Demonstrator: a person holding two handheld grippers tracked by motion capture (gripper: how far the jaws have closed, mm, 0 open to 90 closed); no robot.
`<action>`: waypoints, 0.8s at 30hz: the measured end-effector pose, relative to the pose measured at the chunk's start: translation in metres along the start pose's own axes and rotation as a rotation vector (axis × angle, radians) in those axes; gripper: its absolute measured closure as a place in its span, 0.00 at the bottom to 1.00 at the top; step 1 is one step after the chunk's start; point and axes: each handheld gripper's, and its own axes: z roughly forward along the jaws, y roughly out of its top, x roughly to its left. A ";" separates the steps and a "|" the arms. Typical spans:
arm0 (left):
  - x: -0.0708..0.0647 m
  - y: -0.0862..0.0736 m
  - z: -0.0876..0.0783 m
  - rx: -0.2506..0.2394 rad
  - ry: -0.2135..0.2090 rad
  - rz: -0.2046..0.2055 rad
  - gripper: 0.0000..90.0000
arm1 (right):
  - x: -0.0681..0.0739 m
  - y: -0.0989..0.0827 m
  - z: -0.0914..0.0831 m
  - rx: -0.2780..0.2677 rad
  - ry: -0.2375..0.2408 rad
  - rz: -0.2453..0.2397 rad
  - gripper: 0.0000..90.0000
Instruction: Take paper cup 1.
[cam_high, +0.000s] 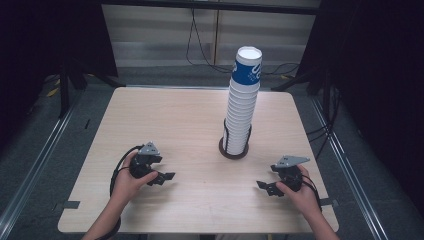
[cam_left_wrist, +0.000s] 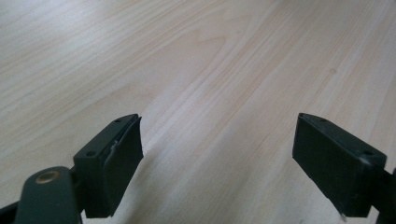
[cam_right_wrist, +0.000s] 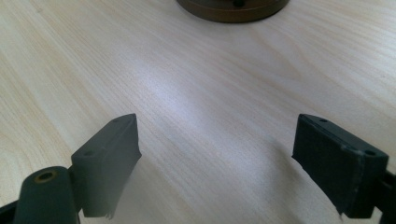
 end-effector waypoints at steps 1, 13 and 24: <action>0.000 0.001 -0.001 0.003 -0.009 0.005 0.18 | 0.000 0.000 0.000 -0.003 0.001 0.002 0.16; -0.002 0.005 -0.002 -0.001 -0.039 -0.005 0.18 | 0.001 0.001 0.000 0.001 0.021 -0.003 0.16; -0.007 0.020 -0.003 -0.013 -0.051 -0.026 0.18 | 0.002 0.001 -0.001 -0.001 0.058 -0.013 0.16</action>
